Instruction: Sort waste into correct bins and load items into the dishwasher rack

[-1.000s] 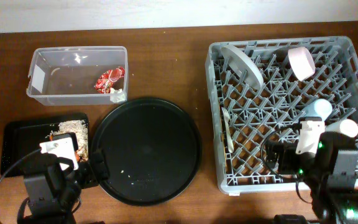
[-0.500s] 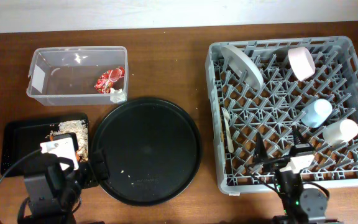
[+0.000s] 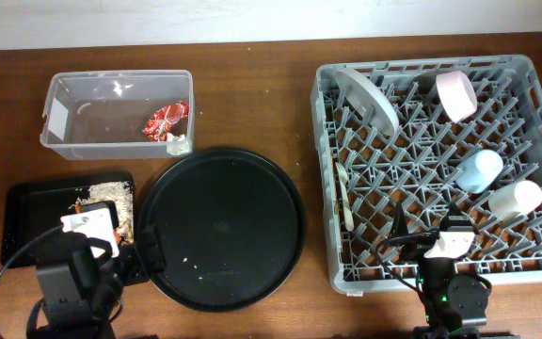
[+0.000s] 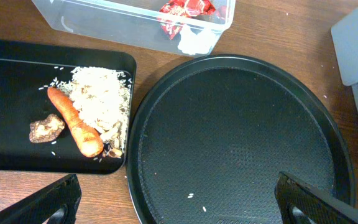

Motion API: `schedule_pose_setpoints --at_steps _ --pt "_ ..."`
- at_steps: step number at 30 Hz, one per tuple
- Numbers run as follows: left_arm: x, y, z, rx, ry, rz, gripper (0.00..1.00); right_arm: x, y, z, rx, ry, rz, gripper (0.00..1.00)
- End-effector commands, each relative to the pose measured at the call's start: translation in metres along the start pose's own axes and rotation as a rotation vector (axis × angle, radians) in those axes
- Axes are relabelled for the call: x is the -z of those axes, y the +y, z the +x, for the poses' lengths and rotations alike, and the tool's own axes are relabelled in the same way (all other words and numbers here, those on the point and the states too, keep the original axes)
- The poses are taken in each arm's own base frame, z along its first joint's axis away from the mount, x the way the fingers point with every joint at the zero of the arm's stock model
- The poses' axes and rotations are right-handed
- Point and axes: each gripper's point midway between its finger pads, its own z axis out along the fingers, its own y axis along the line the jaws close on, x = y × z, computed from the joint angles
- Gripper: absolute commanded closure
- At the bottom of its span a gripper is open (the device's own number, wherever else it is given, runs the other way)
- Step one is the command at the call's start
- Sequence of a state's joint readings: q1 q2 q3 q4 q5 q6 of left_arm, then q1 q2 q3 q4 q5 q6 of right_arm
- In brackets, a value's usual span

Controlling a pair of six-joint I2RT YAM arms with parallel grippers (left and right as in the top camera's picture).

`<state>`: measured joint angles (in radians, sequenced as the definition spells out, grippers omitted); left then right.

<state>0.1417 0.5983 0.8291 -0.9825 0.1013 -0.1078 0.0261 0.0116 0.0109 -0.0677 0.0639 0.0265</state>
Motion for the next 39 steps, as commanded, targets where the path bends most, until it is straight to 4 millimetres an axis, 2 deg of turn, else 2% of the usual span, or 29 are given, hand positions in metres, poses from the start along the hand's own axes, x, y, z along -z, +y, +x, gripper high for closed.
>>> schedule_pose_setpoints --at_steps 1,8,10,11,13,15,18,20,23,25,26,28,39 --pt "0.0 -0.001 0.001 -0.017 0.001 0.009 0.01 0.0 -0.003 0.002 -0.003 0.003 0.02 0.01" --pt "-0.001 -0.004 0.002 -0.028 0.002 0.017 0.01 0.0 -0.003 0.002 -0.003 0.003 0.02 0.01" --pt "0.006 -0.006 0.003 -0.065 -0.025 0.014 0.01 0.0 -0.003 0.002 -0.003 0.003 0.021 0.02" --pt "0.009 -0.007 0.007 -0.098 -0.067 0.006 0.01 0.0 -0.003 0.002 -0.003 0.003 0.02 0.01" --pt "0.003 -0.012 0.017 -0.128 -0.113 0.035 0.01 0.0 -0.003 0.002 -0.003 0.003 0.02 0.01" --pt "-0.02 -0.016 0.026 -0.145 -0.235 0.078 0.01 0.0 -0.003 0.002 -0.003 0.003 0.02 0.01" --pt "-0.038 -0.02 0.015 -0.141 -0.465 0.113 0.01 0.0 -0.003 0.002 -0.003 0.003 0.021 0.01" --pt "-0.04 -0.022 0.003 -0.138 -0.619 0.136 0.01 0.0 -0.003 0.002 -0.003 0.003 0.02 0.01" --pt "-0.032 -0.027 -0.017 -0.194 -0.845 0.141 0.01 0.0 -0.003 0.002 -0.003 0.003 0.021 0.01" --pt "-0.031 -0.027 -0.018 -0.265 -0.864 0.111 0.01 0.0 -0.003 0.002 -0.003 0.003 0.02 0.01" --pt "-0.038 -0.026 -0.012 -0.274 -0.83 0.105 0.01 0.0 -0.003 0.002 -0.003 0.003 0.02 0.01" --pt "-0.064 -0.021 0.015 -0.281 -0.675 0.096 0.01 0.0 -0.003 0.002 -0.003 0.003 0.02 0.01" --pt "-0.065 -0.02 0.017 -0.281 -0.665 0.094 0.01 0.0 -0.003 0.002 -0.003 0.003 0.02 0.02"
